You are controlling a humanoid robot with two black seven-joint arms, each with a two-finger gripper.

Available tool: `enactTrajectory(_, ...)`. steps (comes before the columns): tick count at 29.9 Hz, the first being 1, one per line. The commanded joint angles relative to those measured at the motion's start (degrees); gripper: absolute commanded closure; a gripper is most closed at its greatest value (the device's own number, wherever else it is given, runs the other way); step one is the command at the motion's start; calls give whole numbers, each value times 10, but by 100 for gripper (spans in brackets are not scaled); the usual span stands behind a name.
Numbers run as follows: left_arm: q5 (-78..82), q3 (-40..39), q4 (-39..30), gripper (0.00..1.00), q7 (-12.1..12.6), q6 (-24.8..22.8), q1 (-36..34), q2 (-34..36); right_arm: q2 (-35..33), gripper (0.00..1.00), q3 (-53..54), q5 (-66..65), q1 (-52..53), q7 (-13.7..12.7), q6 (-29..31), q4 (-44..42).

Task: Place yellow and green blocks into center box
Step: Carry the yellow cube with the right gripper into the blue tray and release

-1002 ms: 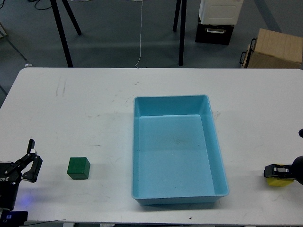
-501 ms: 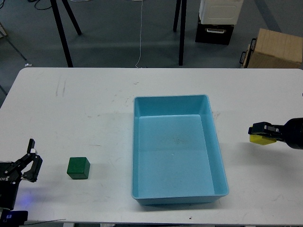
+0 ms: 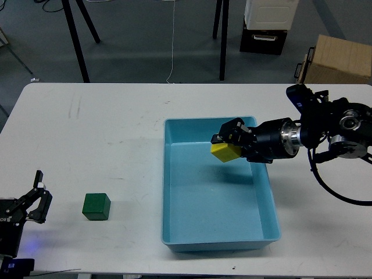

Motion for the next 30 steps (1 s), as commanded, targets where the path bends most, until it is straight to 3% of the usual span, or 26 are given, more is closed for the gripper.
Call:
enactTrajectory(1, -1, -2, 7, 0, 0, 0, 0, 0, 63, 100, -46, -18, 22, -14, 0, -44)
enactTrajectory(5, -1, -1, 13, 0, 0, 0, 0, 0, 92, 99, -94, -47, 39, -55, -5, -70)
enactTrajectory(10, -1, 0, 16, 0, 0, 0, -2, 0, 99, 96, -113, -61, 44, -58, -7, -76)
enactTrajectory(19, -1, -1, 17, 0, 1, 0, -5, 0, 103, 59, -111, -58, 45, -55, -10, -76)
enactTrajectory(20, -1, -1, 17, 0, 1, 0, -5, 0, 102, 54, -111, -58, 45, -55, -10, -76)
enactTrajectory(22, -1, -1, 17, 0, 1, 0, -5, 0, 101, 32, -109, -56, 44, -55, -10, -76)
enactTrajectory(30, -1, 0, 18, 0, 1, 0, -4, 0, 95, 16, -106, -54, 45, -55, -14, -75)
